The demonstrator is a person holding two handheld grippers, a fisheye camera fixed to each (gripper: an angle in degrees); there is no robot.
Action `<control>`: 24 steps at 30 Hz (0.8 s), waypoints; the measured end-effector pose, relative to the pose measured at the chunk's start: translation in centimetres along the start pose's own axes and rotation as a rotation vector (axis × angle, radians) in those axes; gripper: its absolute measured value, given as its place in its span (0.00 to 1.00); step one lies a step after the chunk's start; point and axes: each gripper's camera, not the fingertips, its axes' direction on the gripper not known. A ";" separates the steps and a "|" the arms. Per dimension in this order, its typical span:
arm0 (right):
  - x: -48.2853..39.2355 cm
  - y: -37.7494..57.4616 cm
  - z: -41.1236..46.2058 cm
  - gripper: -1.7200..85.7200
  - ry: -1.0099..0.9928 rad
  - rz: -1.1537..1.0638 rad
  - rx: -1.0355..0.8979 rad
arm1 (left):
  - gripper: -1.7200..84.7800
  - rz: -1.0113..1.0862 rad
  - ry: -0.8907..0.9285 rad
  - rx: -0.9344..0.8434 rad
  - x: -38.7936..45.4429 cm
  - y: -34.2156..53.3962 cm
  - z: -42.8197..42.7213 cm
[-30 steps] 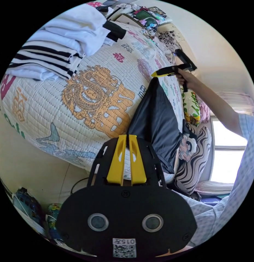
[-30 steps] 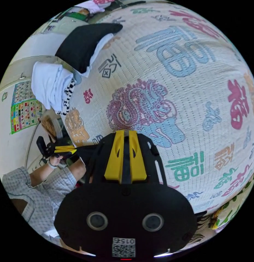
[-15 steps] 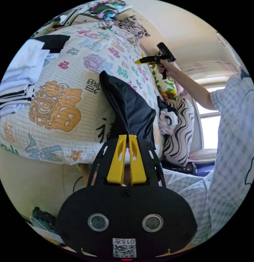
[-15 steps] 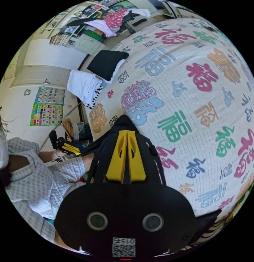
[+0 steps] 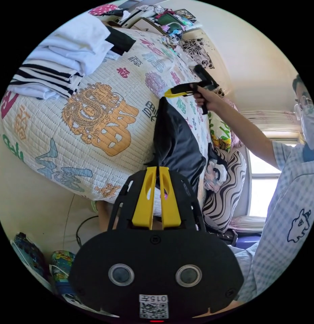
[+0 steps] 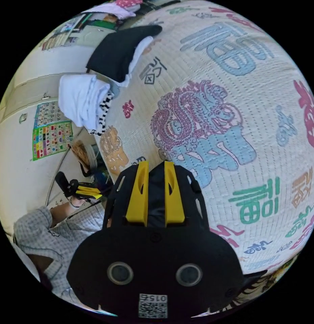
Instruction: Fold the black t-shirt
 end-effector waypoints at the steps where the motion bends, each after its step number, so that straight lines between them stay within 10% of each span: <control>1: 0.1 -0.7 0.4 0.09 0.010 0.008 -0.032 | 0.01 -0.001 0.018 -0.003 -0.2 0.0 0.3; 24: -0.7 -3.7 -2.1 0.01 0.277 -0.069 -0.475 | 0.02 -0.056 0.154 -0.004 -3.0 -3.0 6.1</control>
